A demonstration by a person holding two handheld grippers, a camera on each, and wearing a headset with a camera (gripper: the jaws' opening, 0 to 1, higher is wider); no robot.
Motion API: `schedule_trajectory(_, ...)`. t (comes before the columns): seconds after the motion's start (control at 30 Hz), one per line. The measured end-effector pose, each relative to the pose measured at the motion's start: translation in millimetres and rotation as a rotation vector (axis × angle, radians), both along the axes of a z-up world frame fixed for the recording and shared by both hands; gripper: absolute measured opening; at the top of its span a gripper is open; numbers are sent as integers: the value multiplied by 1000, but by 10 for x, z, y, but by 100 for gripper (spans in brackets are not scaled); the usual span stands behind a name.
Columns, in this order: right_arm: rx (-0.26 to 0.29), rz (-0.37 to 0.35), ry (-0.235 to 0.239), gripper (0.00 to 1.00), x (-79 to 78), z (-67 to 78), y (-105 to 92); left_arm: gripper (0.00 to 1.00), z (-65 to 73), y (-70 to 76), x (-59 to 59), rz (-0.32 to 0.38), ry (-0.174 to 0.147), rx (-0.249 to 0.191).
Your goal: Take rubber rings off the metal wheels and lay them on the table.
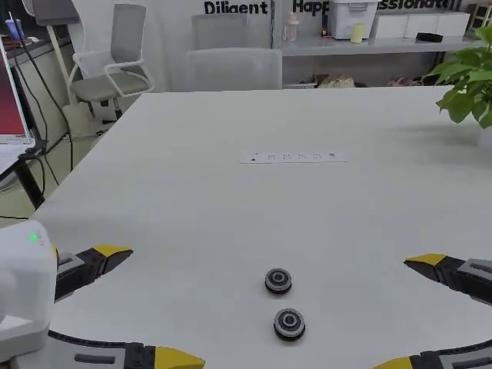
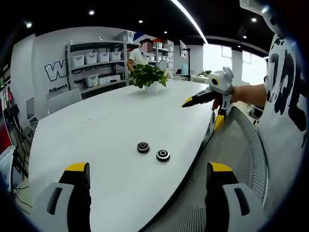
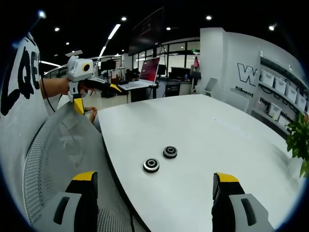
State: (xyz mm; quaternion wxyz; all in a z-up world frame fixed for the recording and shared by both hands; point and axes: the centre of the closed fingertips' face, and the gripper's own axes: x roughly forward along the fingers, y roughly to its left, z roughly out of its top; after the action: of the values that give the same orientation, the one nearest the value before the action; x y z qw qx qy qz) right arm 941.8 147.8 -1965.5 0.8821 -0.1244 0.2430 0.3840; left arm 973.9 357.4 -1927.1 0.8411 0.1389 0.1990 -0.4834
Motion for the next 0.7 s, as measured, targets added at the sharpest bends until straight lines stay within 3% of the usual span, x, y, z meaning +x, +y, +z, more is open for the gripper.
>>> schedule_trajectory(0.7, 2, 8, 3, 99, -21, -42, -7, 99, -48, -34, -44, 1, 12, 15)
